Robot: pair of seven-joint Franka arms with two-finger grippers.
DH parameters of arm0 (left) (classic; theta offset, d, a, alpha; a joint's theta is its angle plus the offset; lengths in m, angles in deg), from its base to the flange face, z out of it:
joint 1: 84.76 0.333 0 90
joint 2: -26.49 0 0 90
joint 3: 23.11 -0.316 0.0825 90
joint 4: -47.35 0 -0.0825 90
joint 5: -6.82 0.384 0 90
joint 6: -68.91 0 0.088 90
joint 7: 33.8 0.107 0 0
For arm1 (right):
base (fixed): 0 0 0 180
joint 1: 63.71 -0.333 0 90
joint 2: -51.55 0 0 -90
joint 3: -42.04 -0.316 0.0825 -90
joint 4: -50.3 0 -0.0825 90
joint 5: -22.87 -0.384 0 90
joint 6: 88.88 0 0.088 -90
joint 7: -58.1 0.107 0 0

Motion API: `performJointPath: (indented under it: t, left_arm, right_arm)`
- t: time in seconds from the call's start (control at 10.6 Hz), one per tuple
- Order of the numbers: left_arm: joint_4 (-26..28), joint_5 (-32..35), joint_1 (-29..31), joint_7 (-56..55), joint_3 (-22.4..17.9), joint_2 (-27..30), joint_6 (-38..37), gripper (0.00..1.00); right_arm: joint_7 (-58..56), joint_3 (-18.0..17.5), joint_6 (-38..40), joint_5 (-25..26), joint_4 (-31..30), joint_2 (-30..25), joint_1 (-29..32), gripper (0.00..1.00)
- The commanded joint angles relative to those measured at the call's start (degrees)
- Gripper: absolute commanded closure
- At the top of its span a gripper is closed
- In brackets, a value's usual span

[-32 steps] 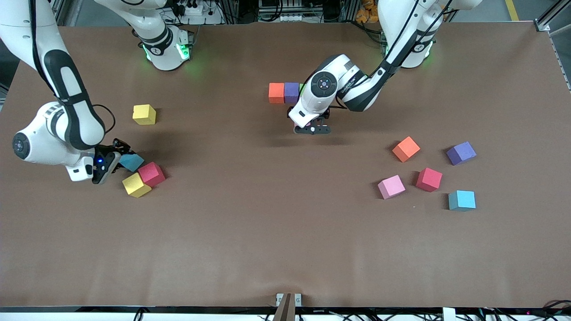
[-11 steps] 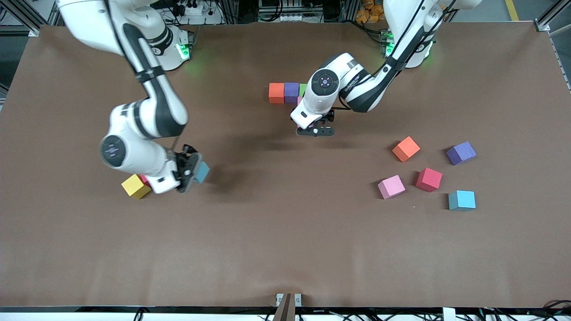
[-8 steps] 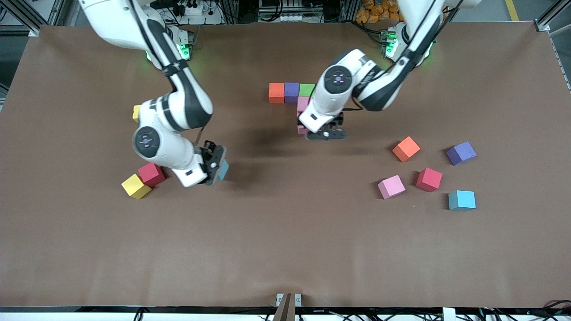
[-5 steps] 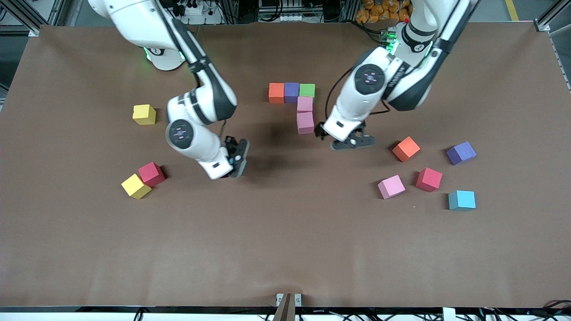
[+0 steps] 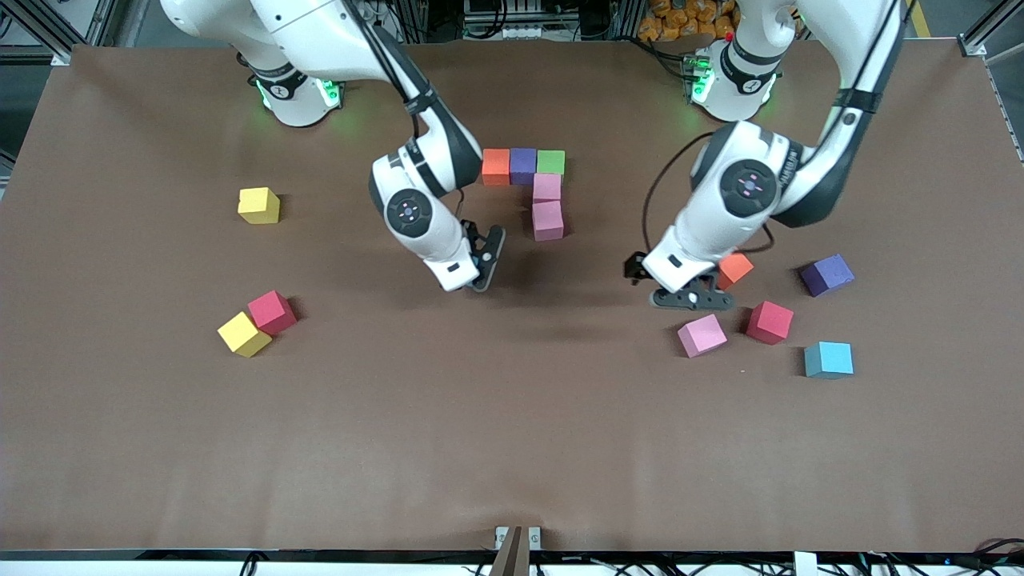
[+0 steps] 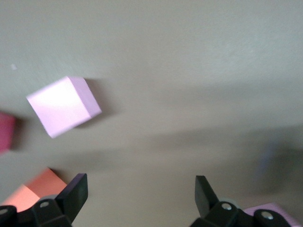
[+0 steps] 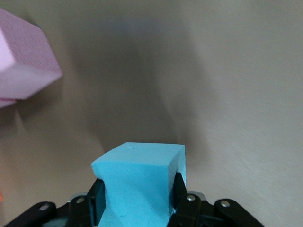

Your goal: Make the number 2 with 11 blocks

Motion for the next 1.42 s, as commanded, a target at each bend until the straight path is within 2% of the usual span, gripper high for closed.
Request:
performJointPath:
  t: [0.0, 0.19, 0.28, 0.47, 0.66, 0.94, 1.13, 1.32]
  left_arm:
    - [-1.66, 7.61, -0.06, 10.73, -2.87, -2.45, 2.1, 0.0]
    - [-1.66, 9.04, 0.29, 11.81, -4.02, -5.78, 5.36, 0.0]
    - [-1.66, 12.27, 0.64, 12.34, -5.51, -6.75, 7.03, 0.0]
    - [-1.75, 17.47, 0.73, 15.67, -5.61, -7.82, 8.89, 0.0]
    - [-1.66, 17.84, 0.82, 18.47, -6.13, -8.69, 9.5, 0.0]
    - [-0.78, 17.14, 1.96, 28.67, -7.81, -9.66, 13.8, 0.0]
    - [-0.78, 16.7, 2.14, 29.04, -7.72, -10.1, 13.81, 0.0]
    - [0.01, 12.23, 2.05, 29.57, -7.63, -10.1, 13.81, 0.0]
  right_arm:
    - [3.41, 0.51, -1.04, -1.51, 0.09, -0.08, -3.82, 0.8]
    - [4.47, 0.51, -3.32, -1.51, 0.0, 1.23, -6.72, 0.8]
    - [4.74, 0.51, -4.29, -1.69, 0.0, 1.94, -7.52, 0.8]
    - [4.66, 0.51, -5.26, -1.51, 0.17, 2.38, -8.92, 0.8]
    - [3.87, 0.51, -5.61, -1.42, 0.44, 3.26, -10.68, 0.8]
    - [3.95, 0.51, -6.76, -1.51, 0.53, 4.4, -13.06, 0.8]
    - [4.04, 0.42, -6.67, -1.69, 0.53, 4.75, -13.59, 0.8]
    - [4.13, 0.42, -6.67, -1.77, 0.44, 4.84, -13.59, 0.8]
